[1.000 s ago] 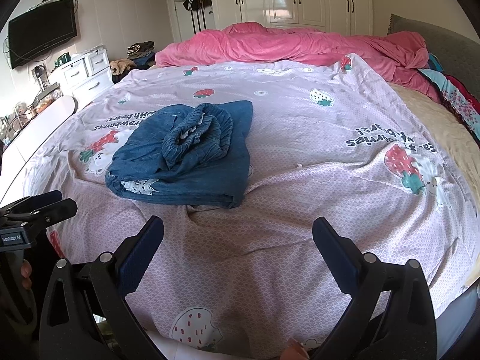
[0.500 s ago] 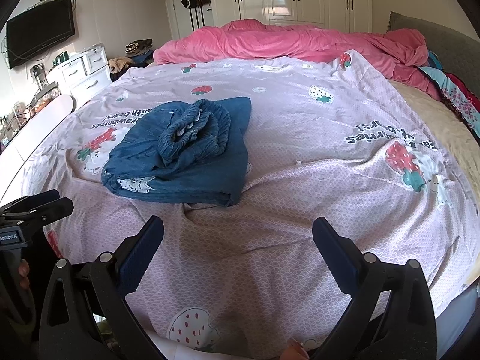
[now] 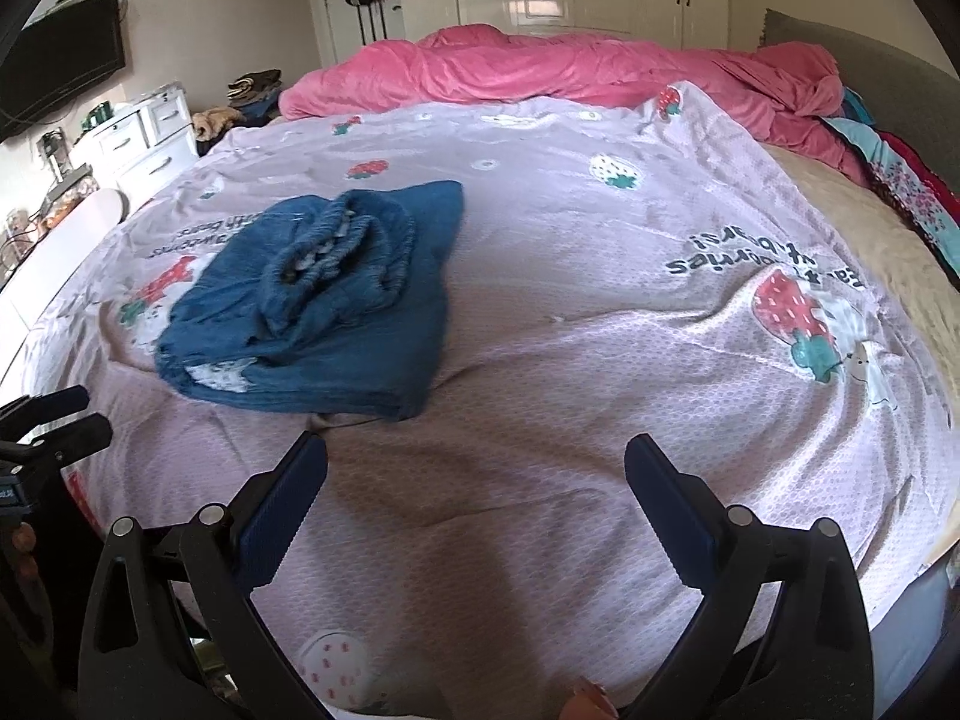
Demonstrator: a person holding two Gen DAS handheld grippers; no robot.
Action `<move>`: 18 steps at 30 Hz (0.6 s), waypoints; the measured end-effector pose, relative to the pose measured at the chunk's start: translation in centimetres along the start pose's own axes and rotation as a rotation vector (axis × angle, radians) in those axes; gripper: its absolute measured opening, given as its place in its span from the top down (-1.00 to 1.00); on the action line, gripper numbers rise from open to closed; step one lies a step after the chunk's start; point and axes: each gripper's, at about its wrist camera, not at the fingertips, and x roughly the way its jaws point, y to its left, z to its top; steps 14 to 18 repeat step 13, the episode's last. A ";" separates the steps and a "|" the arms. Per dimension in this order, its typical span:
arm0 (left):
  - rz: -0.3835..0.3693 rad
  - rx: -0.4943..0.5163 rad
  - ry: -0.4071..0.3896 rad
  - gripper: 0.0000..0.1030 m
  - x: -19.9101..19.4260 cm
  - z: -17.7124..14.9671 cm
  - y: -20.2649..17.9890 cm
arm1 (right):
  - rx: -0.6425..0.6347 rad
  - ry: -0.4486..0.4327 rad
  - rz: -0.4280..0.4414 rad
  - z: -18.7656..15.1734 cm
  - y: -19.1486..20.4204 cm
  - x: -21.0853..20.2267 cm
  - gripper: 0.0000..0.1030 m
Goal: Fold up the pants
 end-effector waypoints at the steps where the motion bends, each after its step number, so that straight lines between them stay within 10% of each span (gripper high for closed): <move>1: -0.013 -0.009 0.001 -0.82 0.2 0.1 0.3 | 0.003 0.005 -0.011 0.2 -0.5 0.2 -0.92; 6: 0.003 -0.101 -0.063 -0.82 -0.4 2.0 3.4 | 0.058 -0.006 -0.101 2.7 -5.3 0.6 -0.92; 13: 0.330 -0.239 -0.003 -0.82 3.5 8.7 16.2 | 0.212 0.041 -0.343 8.3 -19.9 4.6 -0.92; 18: 0.330 -0.239 -0.003 -0.82 3.5 8.7 16.2 | 0.212 0.041 -0.343 8.3 -19.9 4.6 -0.92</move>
